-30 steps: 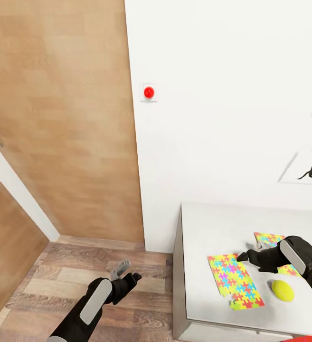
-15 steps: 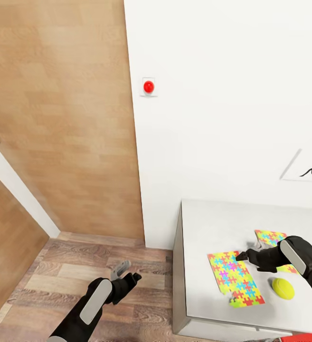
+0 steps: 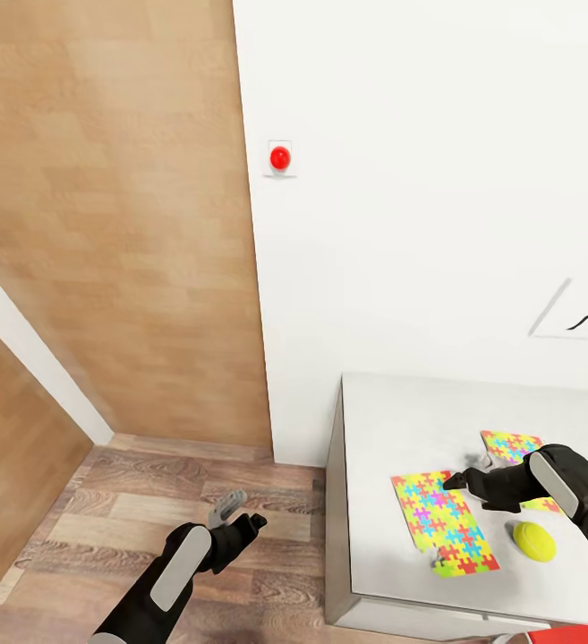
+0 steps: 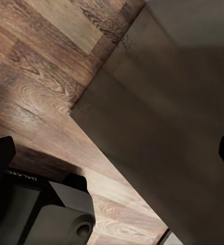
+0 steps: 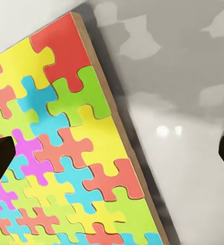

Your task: Put all the toys in the child's room - the three board games (two on the bed and one on the table), the two jigsaw puzzles on the table, and the tennis ball on the table - inside the toy box on the table in the child's room.

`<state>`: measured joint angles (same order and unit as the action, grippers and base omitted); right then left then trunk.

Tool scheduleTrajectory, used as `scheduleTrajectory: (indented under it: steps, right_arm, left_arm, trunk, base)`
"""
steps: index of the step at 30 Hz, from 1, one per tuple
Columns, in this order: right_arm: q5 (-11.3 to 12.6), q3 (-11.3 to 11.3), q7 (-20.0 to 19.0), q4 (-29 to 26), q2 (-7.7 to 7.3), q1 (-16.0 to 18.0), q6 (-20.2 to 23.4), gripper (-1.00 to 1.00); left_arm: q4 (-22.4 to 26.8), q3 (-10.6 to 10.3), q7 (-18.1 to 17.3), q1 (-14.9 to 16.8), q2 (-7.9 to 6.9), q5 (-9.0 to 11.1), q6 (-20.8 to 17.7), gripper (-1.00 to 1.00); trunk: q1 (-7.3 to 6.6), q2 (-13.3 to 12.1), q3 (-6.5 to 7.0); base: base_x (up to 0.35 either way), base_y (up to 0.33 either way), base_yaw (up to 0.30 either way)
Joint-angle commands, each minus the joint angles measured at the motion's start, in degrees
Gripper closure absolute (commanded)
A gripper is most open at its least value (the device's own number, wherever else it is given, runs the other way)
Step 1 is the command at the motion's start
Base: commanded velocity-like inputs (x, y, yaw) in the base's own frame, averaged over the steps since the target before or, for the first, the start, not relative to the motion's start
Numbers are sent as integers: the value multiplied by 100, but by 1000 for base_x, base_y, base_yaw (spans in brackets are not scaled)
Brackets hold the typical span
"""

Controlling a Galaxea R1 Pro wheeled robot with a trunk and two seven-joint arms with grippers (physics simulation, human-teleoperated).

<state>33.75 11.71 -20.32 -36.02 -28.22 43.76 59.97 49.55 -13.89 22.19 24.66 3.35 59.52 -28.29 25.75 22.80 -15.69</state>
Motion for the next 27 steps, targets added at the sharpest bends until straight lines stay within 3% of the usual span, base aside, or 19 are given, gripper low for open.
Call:
scheduleTrajectory:
  steps: [1, 12, 27]
  right_arm:
    - [-52, 24, -60, -2, -7, 6, 3, -100]
    - [-46, 24, -75, -2, -3, 2, 3, -100]
    - [-44, 24, -87, -2, -5, 1, 3, -100]
  left_arm:
    - [11, -9, 58, 4, -2, 60, -3, -100]
    - [11, -9, 56, 4, -2, 60, -7, -100]
    - [11, -9, 58, 4, -2, 58, -8, -100]
  trunk:
    - [3, 12, -12]
    - [3, 12, -14]
    - [3, 12, 22]
  base:
    - [0, 0, 0]
    - [0, 0, 33]
    - [0, 0, 227]
